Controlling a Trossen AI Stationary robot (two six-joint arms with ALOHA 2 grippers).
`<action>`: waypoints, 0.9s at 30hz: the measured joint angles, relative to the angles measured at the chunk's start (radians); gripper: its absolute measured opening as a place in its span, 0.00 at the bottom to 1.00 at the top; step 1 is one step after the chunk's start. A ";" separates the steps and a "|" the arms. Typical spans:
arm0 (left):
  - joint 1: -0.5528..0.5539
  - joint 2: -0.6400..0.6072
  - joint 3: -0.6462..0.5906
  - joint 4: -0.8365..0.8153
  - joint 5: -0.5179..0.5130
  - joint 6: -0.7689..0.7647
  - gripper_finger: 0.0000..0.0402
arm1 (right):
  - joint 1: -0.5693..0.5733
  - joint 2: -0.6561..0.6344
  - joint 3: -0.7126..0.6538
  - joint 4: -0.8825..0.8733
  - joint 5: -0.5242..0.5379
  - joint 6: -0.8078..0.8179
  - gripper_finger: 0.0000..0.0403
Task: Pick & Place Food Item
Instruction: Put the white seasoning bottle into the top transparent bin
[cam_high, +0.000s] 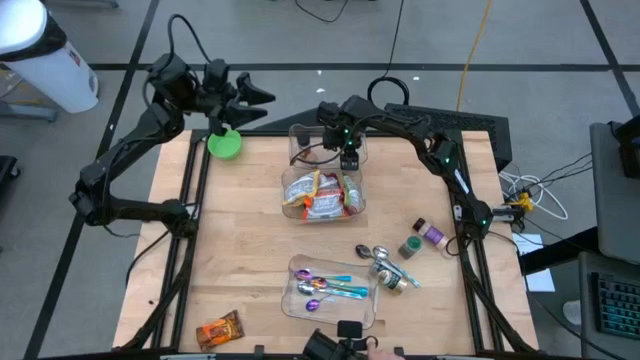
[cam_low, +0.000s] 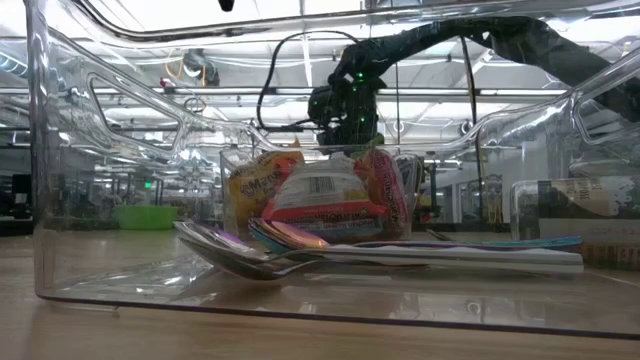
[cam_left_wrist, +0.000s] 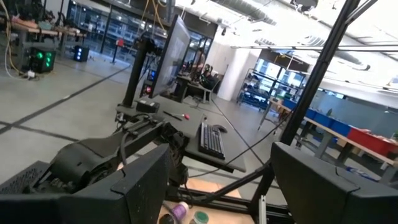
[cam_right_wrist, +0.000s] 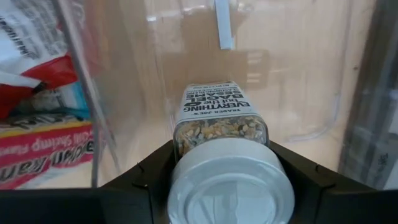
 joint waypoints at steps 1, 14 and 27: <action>0.000 0.000 0.000 -0.007 0.000 0.000 0.70 | 0.000 -0.001 -0.002 -0.003 -0.002 -0.003 0.48; -0.005 0.000 0.000 -0.014 -0.003 0.002 0.70 | -0.005 -0.001 -0.002 0.004 0.002 -0.030 0.49; -0.005 0.000 0.000 -0.014 -0.004 0.001 0.70 | -0.004 0.000 -0.002 0.015 0.049 -0.059 0.60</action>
